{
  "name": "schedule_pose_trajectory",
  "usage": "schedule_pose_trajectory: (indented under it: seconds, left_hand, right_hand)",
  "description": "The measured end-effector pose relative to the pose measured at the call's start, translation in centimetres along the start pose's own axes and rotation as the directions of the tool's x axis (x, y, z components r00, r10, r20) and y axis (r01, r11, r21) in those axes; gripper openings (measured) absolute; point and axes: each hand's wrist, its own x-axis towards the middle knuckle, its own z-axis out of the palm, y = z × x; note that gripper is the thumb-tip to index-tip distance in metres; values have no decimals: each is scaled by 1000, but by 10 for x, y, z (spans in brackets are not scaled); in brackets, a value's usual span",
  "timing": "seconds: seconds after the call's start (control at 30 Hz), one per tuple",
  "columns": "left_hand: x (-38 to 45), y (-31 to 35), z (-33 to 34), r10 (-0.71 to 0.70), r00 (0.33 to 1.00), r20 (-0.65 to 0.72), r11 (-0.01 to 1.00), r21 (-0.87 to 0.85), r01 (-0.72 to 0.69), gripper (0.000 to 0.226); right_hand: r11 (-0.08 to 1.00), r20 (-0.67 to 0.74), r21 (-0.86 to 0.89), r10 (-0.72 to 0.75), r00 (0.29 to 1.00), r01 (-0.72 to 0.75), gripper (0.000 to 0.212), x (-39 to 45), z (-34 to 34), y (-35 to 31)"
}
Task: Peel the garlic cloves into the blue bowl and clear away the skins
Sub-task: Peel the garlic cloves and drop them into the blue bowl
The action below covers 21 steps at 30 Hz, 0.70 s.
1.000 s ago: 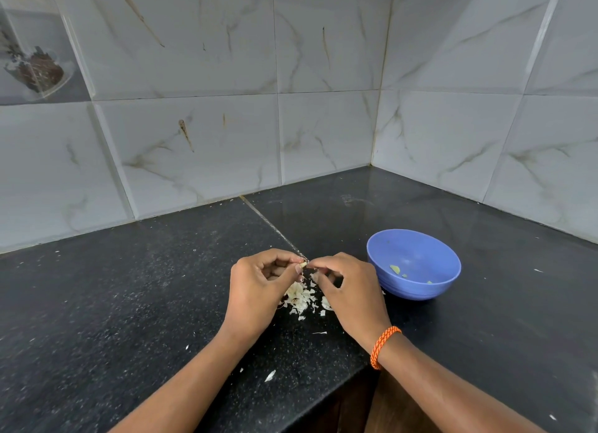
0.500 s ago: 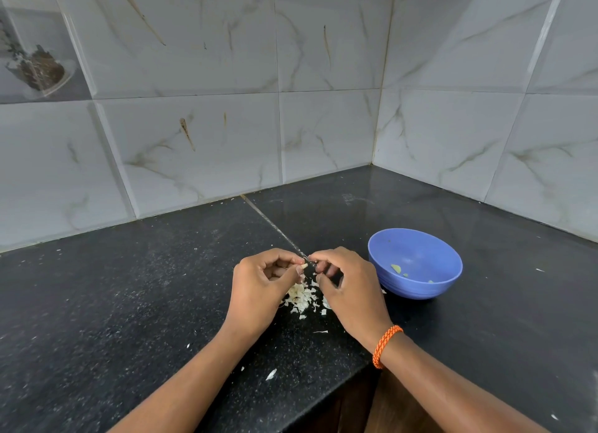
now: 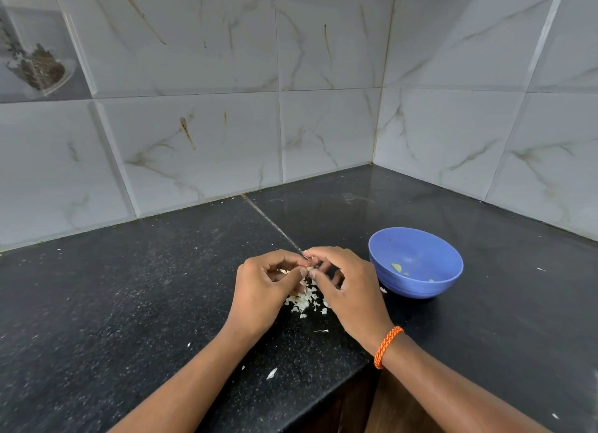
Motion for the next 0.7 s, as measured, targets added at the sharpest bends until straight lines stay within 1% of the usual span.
schedule_pose_trajectory:
  seconds: [0.13, 0.27, 0.4, 0.47, 0.57, 0.7]
  left_hand:
    - [0, 0, 1, 23, 1000, 5, 999, 29, -23, 13]
    - [1, 0, 1, 1, 1000, 24, 1000, 28, -2, 13]
    - [1, 2, 3, -7, 1000, 9, 999, 47, 7, 12]
    - [0, 2, 3, -11, 1000, -2, 999, 46, 11, 12]
    - [0, 2, 3, -4, 1000, -9, 999, 34, 4, 13]
    - [0, 2, 2, -11, 1000, -15, 1000, -9, 10, 10]
  right_hand:
    - [998, -17, 49, 37, 999, -37, 41, 1, 1, 1]
    - [993, -53, 99, 76, 996, -71, 46, 1, -3, -1]
    - [998, -80, 50, 53, 995, -49, 47, 1, -4, -3]
    - [998, -81, 54, 41, 996, -37, 48, 2, -4, -3]
    - [997, -54, 78, 28, 998, -24, 47, 2, -2, -2]
    - [999, -29, 52, 2, 1000, -1, 48, 0, -1, -3]
